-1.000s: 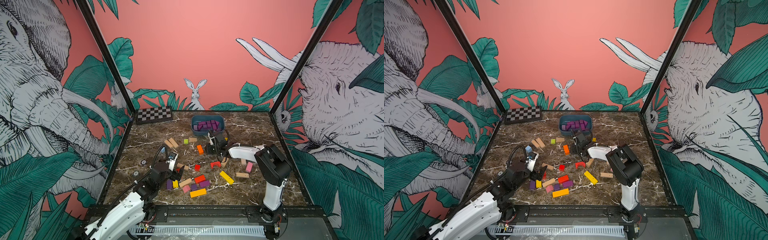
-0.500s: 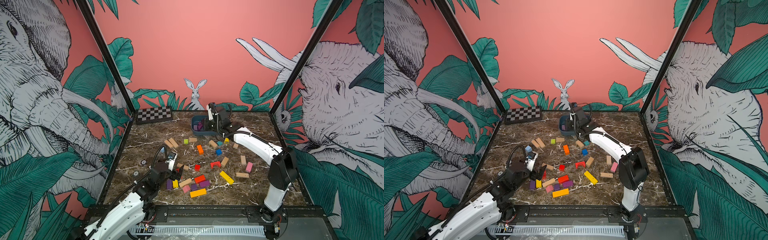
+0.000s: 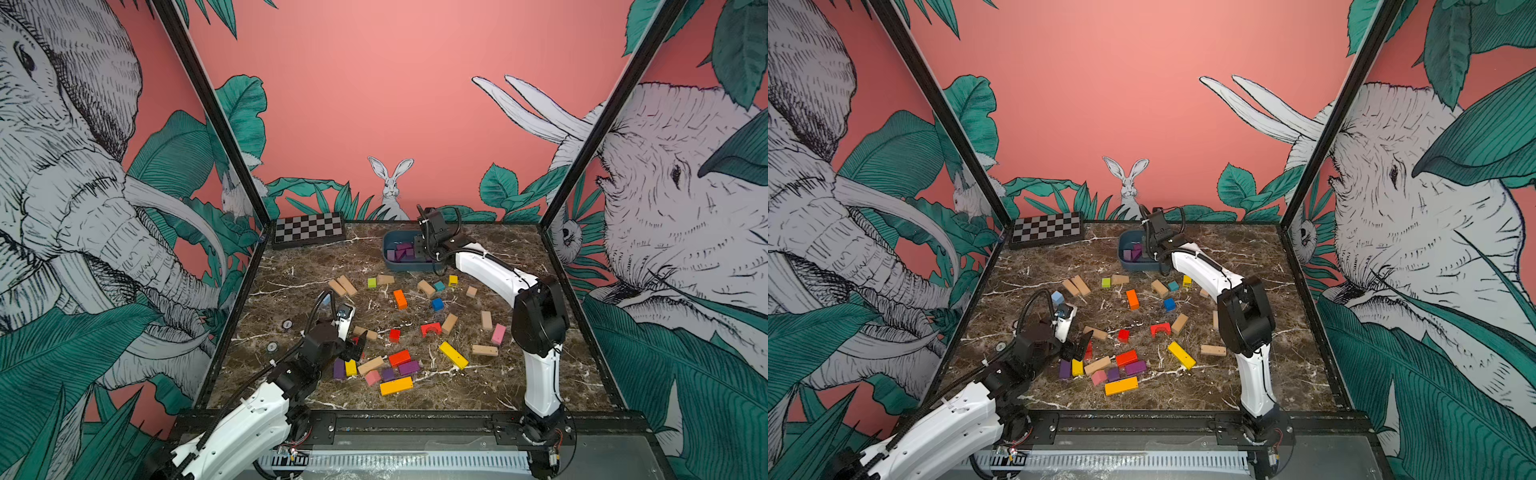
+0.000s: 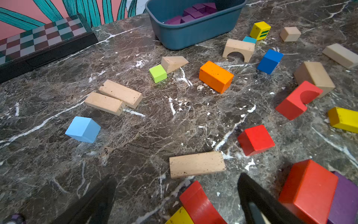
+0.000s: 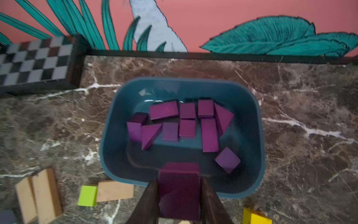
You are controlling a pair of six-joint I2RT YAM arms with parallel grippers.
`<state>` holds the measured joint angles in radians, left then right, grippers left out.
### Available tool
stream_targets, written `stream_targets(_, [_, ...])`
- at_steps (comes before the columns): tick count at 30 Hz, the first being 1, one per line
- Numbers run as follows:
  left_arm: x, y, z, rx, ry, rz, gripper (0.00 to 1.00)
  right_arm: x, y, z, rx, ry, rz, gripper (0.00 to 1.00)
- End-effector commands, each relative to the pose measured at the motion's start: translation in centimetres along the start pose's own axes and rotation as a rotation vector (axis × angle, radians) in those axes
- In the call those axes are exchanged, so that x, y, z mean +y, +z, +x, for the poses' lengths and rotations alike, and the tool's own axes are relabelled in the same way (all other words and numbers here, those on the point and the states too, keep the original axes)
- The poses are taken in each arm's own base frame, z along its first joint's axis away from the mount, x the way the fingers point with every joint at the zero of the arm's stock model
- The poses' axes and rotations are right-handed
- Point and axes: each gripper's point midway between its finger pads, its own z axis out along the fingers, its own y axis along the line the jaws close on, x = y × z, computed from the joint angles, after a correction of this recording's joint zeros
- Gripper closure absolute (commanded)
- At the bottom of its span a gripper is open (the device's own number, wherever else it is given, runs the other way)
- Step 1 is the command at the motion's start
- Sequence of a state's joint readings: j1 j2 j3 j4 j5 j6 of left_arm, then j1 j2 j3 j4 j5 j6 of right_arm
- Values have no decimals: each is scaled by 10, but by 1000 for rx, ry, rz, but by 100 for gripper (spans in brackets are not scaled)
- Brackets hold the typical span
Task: Pick purple bricks into the storage bin
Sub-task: Place the building block in the storage box.
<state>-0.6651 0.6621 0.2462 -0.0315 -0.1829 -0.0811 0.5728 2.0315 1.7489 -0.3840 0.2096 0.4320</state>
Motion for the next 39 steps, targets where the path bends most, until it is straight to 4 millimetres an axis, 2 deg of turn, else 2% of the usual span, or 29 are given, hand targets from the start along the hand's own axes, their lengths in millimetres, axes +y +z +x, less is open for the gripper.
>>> stream_targets(1, [0, -1, -6, -20, -2, 2, 1, -14, 3, -9, -54, 5, 43, 83])
stream_targets(6, [-1, -1, -7, -21, -3, 9, 1, -22, 20, 7, -22, -10, 67, 84])
stream_targets(16, [-1, 0, -7, -20, -2, 8, 1, -24, 48, 7, -3, 2, 90, 86])
stream_targets(30, [-3, 1, -6, -12, -1, 16, 1, -41, 57, 18, 33, 16, 174, 78])
stream_targets(39, [-2, 1, -6, -15, -4, 10, 1, -40, 52, 11, 9, 36, 167, 59])
